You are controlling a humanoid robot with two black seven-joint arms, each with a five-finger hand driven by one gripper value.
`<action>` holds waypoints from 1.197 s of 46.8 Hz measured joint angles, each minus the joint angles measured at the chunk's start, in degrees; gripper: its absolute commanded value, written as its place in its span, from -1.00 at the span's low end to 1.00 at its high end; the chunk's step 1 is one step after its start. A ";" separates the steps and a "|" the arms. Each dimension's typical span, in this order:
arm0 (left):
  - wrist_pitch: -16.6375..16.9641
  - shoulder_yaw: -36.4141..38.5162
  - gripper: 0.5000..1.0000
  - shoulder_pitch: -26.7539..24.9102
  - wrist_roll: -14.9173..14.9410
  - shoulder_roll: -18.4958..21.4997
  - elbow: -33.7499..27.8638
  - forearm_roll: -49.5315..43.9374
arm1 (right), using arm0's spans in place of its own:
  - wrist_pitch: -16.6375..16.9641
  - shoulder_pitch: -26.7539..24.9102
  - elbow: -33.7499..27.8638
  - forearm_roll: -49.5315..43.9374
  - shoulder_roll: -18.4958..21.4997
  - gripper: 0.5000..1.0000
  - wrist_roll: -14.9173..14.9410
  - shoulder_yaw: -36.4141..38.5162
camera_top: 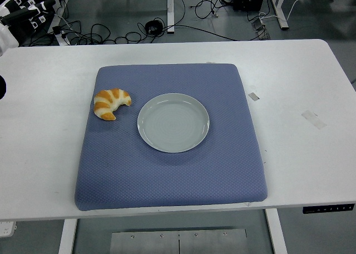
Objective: Place the bread on the plate
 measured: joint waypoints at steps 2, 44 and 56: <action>0.00 -0.02 0.89 0.04 0.00 0.00 0.00 0.00 | 0.00 0.00 0.00 0.00 0.00 1.00 0.01 0.00; 0.58 0.99 0.88 -0.07 0.29 0.00 -0.08 0.08 | 0.02 0.00 0.03 -0.02 0.00 1.00 0.00 0.00; 0.58 13.05 0.88 -4.13 0.31 0.00 -0.68 0.08 | 0.01 0.00 0.01 -0.02 0.00 1.00 0.00 0.00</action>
